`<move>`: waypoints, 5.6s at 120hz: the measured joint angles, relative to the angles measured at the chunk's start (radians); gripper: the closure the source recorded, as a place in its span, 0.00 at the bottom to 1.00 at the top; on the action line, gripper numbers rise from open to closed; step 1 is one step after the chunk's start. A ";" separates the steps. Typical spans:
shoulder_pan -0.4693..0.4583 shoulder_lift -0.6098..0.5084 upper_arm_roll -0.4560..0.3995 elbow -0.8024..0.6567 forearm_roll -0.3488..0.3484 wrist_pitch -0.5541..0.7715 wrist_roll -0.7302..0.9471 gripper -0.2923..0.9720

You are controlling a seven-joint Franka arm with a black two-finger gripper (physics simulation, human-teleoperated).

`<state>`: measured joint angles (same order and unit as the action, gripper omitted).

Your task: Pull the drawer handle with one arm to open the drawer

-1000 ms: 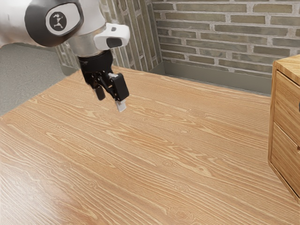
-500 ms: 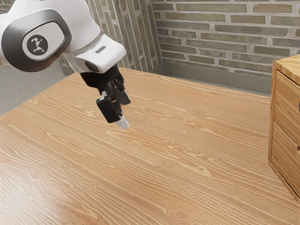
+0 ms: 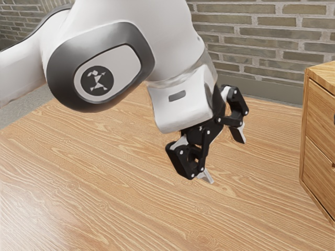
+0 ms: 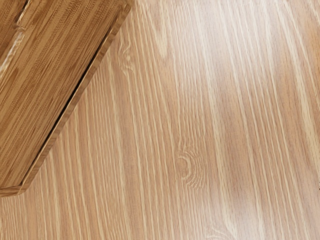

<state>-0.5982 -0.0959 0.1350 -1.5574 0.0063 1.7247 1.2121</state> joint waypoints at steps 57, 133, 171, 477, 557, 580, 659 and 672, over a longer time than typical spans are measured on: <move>0.014 0.013 -0.110 0.041 0.006 0.077 0.189 0.25; 0.037 0.121 -0.185 0.106 0.013 0.264 0.281 0.25; -0.019 0.172 -0.177 0.119 0.008 0.282 0.312 0.25; 0.075 0.297 -0.116 0.182 -0.130 0.372 0.340 0.57; 0.083 0.088 -0.105 -0.065 -0.131 0.389 0.318 0.62; 0.086 -0.023 -0.102 -0.169 -0.130 0.396 0.312 0.62; 0.145 -0.292 -0.101 -0.492 -0.127 0.448 0.294 0.56; 0.149 -0.333 -0.101 -0.531 -0.129 0.451 0.292 0.56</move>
<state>-0.4492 -0.4287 0.0336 -2.0879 -0.1231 2.1761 1.5045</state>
